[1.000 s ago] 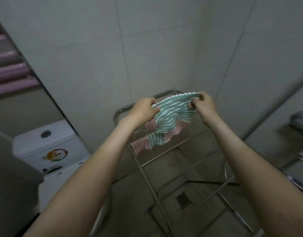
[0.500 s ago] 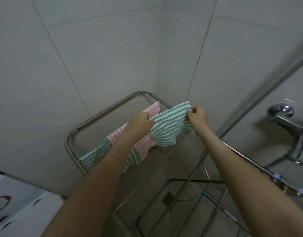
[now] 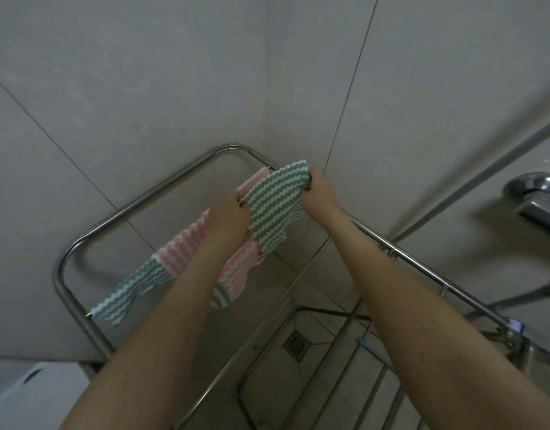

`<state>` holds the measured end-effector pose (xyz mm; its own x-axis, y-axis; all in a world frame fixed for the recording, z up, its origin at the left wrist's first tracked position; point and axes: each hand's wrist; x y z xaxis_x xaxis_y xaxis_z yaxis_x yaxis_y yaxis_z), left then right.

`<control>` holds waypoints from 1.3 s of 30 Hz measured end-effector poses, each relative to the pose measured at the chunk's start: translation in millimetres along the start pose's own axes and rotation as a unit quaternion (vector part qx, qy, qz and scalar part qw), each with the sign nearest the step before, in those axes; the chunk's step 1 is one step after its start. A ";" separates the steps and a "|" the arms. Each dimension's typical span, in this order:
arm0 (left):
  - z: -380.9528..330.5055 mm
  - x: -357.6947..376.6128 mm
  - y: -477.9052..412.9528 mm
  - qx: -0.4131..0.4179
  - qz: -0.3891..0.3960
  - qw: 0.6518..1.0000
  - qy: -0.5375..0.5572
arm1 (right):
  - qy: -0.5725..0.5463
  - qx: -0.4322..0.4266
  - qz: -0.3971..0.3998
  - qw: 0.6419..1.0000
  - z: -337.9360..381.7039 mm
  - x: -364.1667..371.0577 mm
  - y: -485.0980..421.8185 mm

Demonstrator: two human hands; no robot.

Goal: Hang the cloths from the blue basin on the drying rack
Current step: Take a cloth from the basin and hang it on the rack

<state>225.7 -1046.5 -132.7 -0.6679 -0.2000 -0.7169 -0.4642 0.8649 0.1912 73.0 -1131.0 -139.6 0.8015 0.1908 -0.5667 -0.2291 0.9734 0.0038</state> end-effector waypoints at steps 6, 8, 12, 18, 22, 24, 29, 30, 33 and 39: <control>5.8 22.3 -17.1 -0.033 0.009 0.999 -0.025 | 0.048 0.012 0.102 0.994 -21.5 15.8 -15.5; 2.7 27.0 -16.7 -0.005 0.022 0.999 -0.041 | 0.159 -0.020 0.150 0.976 -29.3 19.2 -18.7; 4.6 36.4 -17.4 0.068 0.146 0.978 -0.132 | 0.308 -0.072 0.234 0.919 -34.2 22.0 -18.7; 10.9 36.9 -16.8 0.069 0.152 0.960 -0.224 | 0.342 -0.110 0.217 0.908 -33.3 28.4 -18.6; 13.4 37.8 -17.4 0.070 0.155 0.956 -0.237 | 0.339 -0.140 0.175 0.914 -36.9 27.3 -14.8; 14.0 37.4 -17.5 0.071 0.167 0.953 -0.245 | 0.359 -0.147 0.150 0.909 -39.5 26.3 -12.7; 18.9 34.6 -14.3 0.063 0.180 0.960 -0.203 | 0.376 -0.154 0.144 0.902 -42.0 23.6 -8.3; 20.0 33.2 -12.4 0.056 0.186 0.963 -0.185 | 0.366 -0.153 0.144 0.907 -40.7 23.3 -7.2; 20.7 26.8 -7.0 0.041 0.189 0.972 -0.130 | 0.333 -0.152 0.129 0.922 -37.4 21.3 -2.6; 27.1 9.7 3.3 0.052 0.165 0.979 -0.109 | 0.272 -0.155 0.131 0.941 -18.8 18.1 20.0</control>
<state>233.5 -1033.1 -157.2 -0.6257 0.1915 -0.7562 -0.1751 0.9102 0.3754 72.5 -1110.5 -165.2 0.3140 0.2443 -0.9174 -0.5964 0.8026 0.0096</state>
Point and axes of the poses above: each hand's wrist, its own y-axis away from the middle knuckle, its own x-axis out of the palm, z = x × y, and after that the axes turned 4 degrees about -x, right-handed
